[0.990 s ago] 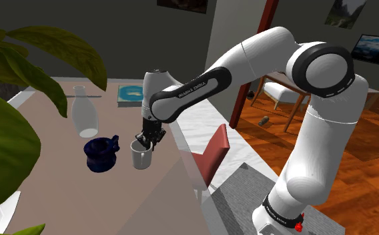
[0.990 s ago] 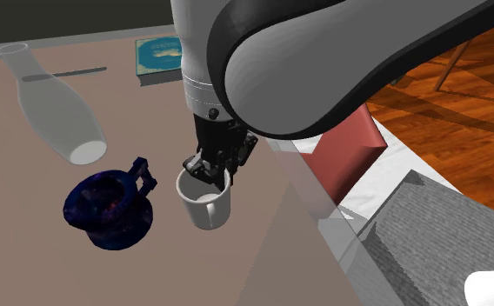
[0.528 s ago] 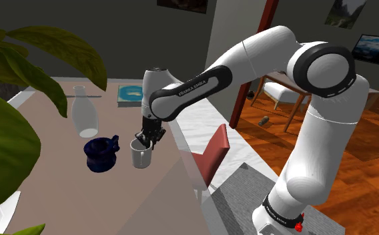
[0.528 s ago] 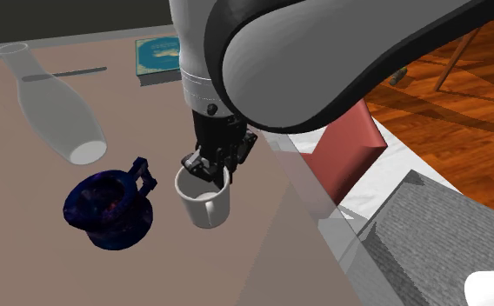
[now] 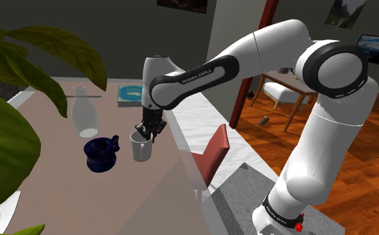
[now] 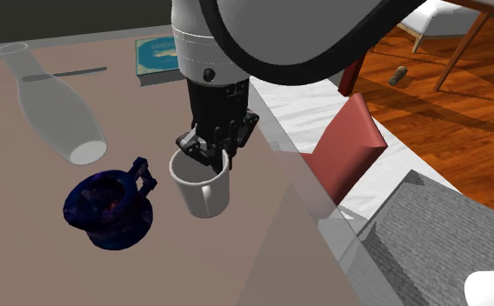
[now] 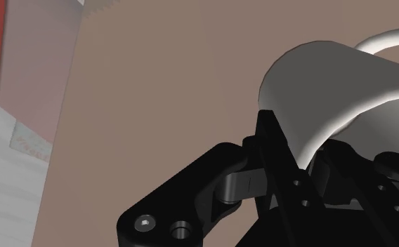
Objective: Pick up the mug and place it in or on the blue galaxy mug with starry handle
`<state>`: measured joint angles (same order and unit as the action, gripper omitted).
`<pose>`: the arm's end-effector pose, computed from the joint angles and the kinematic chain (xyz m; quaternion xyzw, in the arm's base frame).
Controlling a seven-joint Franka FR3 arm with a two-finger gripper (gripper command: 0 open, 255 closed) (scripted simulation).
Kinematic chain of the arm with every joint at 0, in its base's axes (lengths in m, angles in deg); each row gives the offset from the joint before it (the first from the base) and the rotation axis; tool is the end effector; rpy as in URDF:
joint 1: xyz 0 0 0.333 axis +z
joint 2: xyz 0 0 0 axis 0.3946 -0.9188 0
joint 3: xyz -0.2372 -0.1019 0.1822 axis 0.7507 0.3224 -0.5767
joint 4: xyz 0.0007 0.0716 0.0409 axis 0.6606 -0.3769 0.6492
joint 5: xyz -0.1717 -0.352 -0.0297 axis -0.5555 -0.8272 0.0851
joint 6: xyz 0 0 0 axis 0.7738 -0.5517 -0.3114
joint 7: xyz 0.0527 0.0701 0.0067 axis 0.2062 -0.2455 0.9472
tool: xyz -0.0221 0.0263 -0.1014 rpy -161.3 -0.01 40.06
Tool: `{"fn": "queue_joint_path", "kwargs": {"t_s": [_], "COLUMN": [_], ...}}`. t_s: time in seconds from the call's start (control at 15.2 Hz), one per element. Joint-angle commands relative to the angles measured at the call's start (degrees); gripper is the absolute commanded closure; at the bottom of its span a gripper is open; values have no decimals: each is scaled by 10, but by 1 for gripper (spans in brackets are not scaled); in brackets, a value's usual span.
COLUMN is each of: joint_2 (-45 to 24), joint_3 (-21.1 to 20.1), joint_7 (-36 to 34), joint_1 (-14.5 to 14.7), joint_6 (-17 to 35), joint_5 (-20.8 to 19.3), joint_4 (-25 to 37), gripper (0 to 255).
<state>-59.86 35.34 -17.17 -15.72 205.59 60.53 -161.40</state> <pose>0.5147 0.2366 0.3946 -0.9976 0.0619 -0.0033 0.0301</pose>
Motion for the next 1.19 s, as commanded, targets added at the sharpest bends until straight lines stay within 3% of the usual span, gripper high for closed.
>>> {"fn": "queue_joint_path", "kwargs": {"t_s": [0.0,1.12], "joint_2": [6,44], "joint_3": [0,1], "joint_7": [1,4], "joint_1": [0,-3], "joint_6": [-15,-141], "joint_5": [2,12], "joint_4": [9,98], "gripper": [255,255]}}
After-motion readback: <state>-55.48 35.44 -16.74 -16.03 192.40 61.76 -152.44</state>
